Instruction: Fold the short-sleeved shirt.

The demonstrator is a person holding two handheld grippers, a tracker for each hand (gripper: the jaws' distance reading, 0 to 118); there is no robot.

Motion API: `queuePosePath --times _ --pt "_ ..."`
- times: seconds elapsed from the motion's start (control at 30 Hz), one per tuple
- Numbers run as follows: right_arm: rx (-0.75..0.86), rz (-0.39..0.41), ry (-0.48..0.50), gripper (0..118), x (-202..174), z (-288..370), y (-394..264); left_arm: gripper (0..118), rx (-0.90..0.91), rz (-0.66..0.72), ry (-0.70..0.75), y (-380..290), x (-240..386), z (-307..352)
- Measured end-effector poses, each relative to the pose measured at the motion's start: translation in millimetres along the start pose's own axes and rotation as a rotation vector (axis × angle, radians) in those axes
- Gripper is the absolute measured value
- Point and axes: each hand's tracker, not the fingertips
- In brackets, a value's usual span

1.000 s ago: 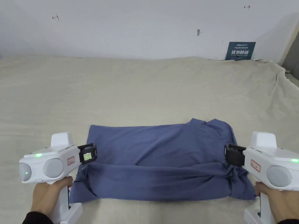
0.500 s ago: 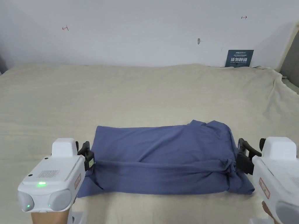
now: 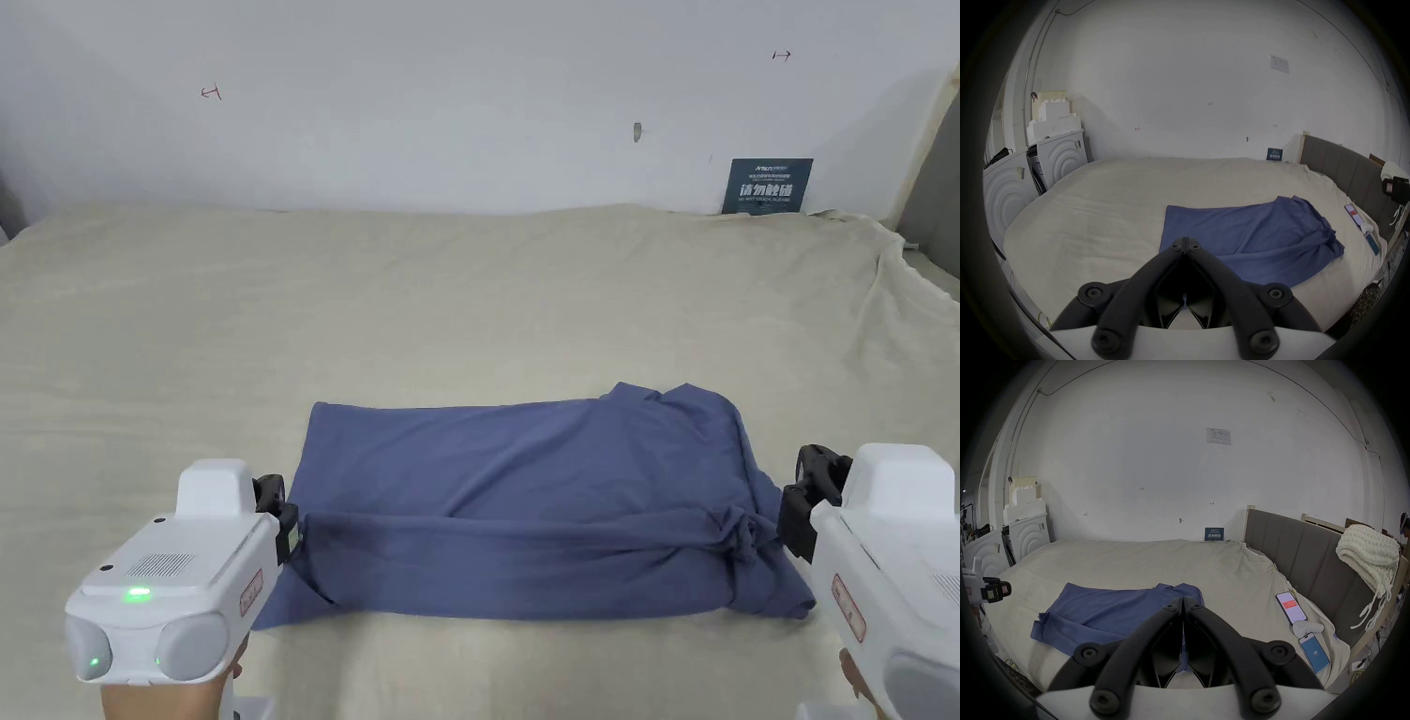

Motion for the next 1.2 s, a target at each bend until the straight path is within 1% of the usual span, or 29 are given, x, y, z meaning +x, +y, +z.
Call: queuePosePath --times 0.07,0.2,0.27,0.33,0.37,0.4,0.43,0.47,0.6,0.67,0.77,0.8,0.83,0.87,0.9,0.97,1.0,1.03,1.07,1.13,1.2 --pt "-0.006 -0.005 0.005 0 -0.8 -2.7 -0.5 0 -0.045 0.011 -0.009 0.6 -4.2 -11.4" --pt "-0.02 -0.002 0.006 0 -3.1 -7.9 -2.1 0 -0.192 0.042 -0.014 -4.3 -12.6 -40.0" --pt "-0.031 -0.003 0.008 0 -2.9 -12.2 -3.6 8 -0.281 0.042 -0.012 -10.3 -17.4 -58.0" --pt "-0.041 -0.001 0.007 0 -3.9 -16.2 -5.5 26 -0.356 0.059 -0.017 -17.3 -23.0 -74.0" --pt "-0.046 0.0 0.006 0 -4.0 -18.5 -6.2 44 -0.403 0.068 -0.011 -21.9 -25.7 -82.8" --pt "-0.053 -0.001 0.007 0 -3.7 -21.1 -6.9 71 -0.45 0.089 0.001 -26.9 -28.4 -90.9" --pt "-0.058 -0.001 0.008 0 -3.5 -23.5 -7.5 86 -0.479 0.112 0.005 -32.4 -31.7 -97.9" --pt "-0.064 -0.001 0.007 0 -4.8 -24.8 -8.3 93 -0.502 0.125 0.011 -38.0 -34.6 -103.8" --pt "-0.085 0.001 0.005 0 -5.0 -32.1 -11.3 93 -0.54 0.111 0.04 -55.4 -36.5 -115.9" --pt "-0.1 0.002 0.006 0 -5.3 -36.4 -13.1 92 -0.558 0.081 0.055 -63.5 -34.5 -119.5" --pt "-0.117 0.002 0.008 0 -6.2 -40.8 -16.4 81 -0.572 0.072 0.06 -74.0 -32.4 -126.9" --pt "-0.122 0.003 0.008 0 -6.1 -42.5 -17.3 71 -0.581 0.077 0.049 -81.6 -33.9 -131.9" --pt "-0.128 0.002 0.009 0 -5.6 -43.8 -18.2 70 -0.594 0.08 0.035 -84.5 -32.1 -132.6" --pt "-0.135 0.0 0.01 0 -4.9 -45.1 -19.5 65 -0.582 0.068 0.04 -85.9 -28.5 -129.7" --pt "-0.141 -0.004 0.009 0 -3.9 -46.2 -20.4 47 -0.559 0.047 0.046 -84.9 -26.0 -126.3" --pt "-0.157 -0.013 0.008 0 -0.7 -50.2 -22.9 15 -0.552 0.045 0.016 -80.9 -22.2 -119.8" --pt "-0.169 -0.014 0.005 0 0.4 -52.3 -24.7 8 -0.545 0.04 0.008 -79.5 -21.4 -119.0" --pt "-0.183 -0.018 0.002 0 2.5 -55.5 -26.9 8 -0.533 0.059 -0.043 -77.8 -20.7 -118.5" --pt "-0.201 -0.029 0.0 0 5.3 -59.0 -29.6 8 -0.515 0.069 -0.042 -77.4 -25.3 -122.2" --pt "-0.235 -0.052 0.0 0 12.0 -67.2 -36.9 6 -0.475 0.009 -0.018 -74.4 -20.1 -117.0" --pt "-0.278 -0.064 -0.01 2 18.8 -77.6 -45.4 6 -0.439 0.008 -0.024 -67.2 -15.1 -102.8"
